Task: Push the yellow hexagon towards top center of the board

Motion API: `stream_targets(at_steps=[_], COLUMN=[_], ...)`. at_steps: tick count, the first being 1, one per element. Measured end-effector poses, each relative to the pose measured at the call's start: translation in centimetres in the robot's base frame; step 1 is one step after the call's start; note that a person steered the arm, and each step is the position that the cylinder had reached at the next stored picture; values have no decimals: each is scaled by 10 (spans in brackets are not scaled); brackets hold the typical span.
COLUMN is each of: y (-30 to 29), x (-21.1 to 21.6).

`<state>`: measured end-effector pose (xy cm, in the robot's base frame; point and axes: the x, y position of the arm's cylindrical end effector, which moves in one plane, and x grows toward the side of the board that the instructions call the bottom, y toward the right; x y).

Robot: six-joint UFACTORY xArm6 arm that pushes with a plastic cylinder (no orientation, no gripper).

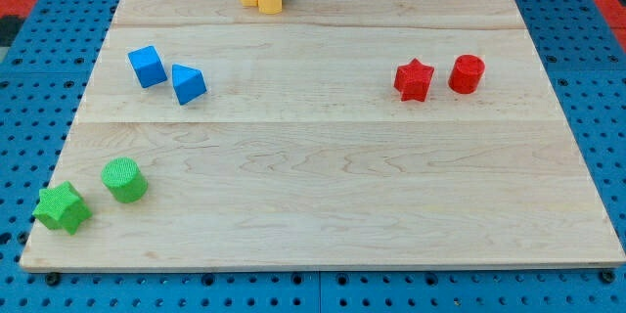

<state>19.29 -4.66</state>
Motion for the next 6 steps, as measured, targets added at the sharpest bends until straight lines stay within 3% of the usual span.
stream_targets(at_steps=[1,3,4,5,6], y=[-50,-96,-189,-187,-184], x=[0,57,50,-1,-2])
